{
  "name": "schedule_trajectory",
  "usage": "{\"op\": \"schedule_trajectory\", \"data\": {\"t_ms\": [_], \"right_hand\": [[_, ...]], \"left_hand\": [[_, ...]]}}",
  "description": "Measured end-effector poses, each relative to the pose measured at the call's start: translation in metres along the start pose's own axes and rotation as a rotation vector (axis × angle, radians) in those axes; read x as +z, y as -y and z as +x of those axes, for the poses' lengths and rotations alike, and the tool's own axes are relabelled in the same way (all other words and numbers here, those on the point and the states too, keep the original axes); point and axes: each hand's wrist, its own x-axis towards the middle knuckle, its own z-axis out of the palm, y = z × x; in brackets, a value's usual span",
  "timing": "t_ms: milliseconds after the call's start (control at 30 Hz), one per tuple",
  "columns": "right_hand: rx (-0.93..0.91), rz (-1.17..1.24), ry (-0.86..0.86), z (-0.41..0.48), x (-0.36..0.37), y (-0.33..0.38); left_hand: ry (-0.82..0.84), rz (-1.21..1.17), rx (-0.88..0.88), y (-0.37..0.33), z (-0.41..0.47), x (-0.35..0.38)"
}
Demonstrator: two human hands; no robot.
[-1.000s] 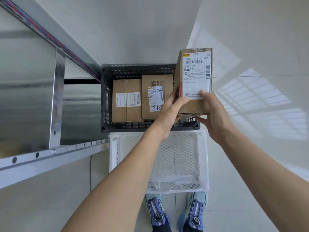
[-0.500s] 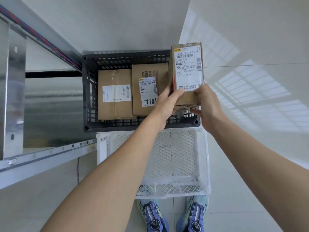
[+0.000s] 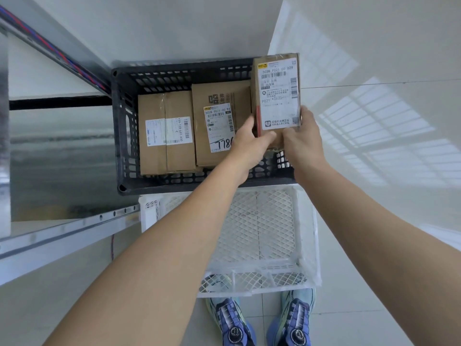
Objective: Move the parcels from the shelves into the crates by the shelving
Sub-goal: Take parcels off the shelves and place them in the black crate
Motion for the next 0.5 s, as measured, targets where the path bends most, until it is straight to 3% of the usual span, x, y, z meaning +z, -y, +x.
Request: {"op": "schedule_trajectory", "data": {"t_ms": [200, 367, 500], "right_hand": [[-0.268, -0.507, -0.167, -0.005, 0.008, -0.026], [-0.225, -0.777, 0.074, 0.006, 0.009, -0.041], [-0.335, -0.980, 0.161, 0.014, 0.015, -0.048]], "left_hand": [[-0.146, 0.044, 0.096, 0.023, 0.000, 0.013], [-0.056, 0.086, 0.102, 0.042, 0.002, 0.016], [0.016, 0.158, 0.041, 0.047, -0.001, 0.010]]}}
